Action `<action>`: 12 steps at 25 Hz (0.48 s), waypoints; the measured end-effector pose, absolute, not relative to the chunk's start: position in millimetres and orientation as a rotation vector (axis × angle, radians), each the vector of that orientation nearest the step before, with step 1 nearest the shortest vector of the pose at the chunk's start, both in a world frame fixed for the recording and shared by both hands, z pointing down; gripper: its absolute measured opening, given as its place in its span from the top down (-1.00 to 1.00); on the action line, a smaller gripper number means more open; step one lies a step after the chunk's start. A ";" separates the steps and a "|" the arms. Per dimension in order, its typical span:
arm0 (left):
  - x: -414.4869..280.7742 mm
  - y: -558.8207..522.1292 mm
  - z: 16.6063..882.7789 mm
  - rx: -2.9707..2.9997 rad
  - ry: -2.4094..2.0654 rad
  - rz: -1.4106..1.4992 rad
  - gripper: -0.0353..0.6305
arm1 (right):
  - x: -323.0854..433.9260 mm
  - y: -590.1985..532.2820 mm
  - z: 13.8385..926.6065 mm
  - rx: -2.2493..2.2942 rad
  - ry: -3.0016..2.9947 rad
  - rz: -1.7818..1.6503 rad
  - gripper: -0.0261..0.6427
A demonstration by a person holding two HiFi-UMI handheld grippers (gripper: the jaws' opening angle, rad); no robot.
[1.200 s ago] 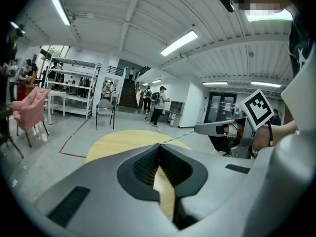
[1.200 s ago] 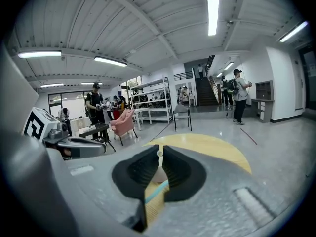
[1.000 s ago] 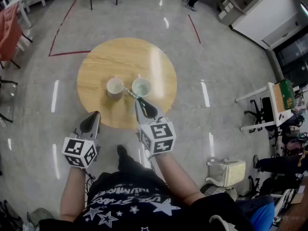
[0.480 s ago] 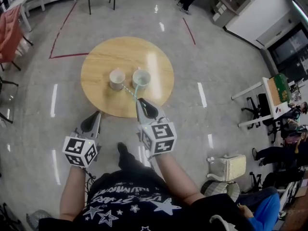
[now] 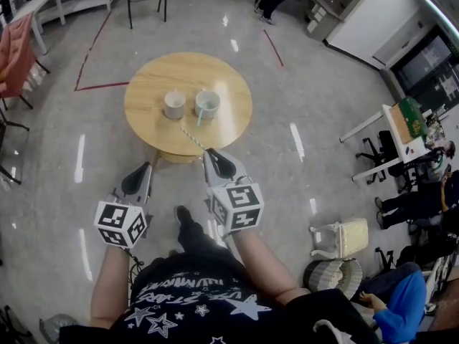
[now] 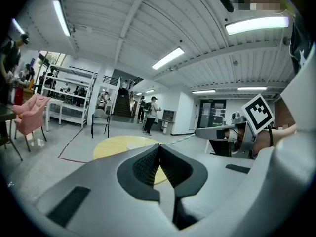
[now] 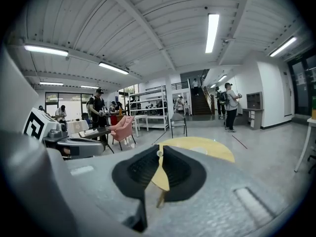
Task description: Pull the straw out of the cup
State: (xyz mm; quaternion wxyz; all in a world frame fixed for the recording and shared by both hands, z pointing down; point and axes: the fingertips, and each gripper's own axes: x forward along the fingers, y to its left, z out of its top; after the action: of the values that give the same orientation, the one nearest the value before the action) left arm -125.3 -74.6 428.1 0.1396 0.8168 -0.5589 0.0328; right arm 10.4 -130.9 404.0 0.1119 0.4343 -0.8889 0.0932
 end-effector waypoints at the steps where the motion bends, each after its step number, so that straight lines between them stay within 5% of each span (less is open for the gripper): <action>1: -124.8 -65.2 425.2 2.367 -1.616 0.094 0.88 | 11.2 -121.2 402.5 1.279 -2.610 0.271 0.86; 12: -104.1 18.1 411.7 2.433 -1.578 0.096 0.88 | 33.6 -27.3 396.1 1.314 -2.588 0.257 0.86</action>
State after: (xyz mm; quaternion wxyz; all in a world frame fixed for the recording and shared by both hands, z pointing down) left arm -104.1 18.1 411.7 0.1196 0.8325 -0.5400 0.0327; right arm 33.6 -27.3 396.1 0.1138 0.4480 -0.8824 0.0878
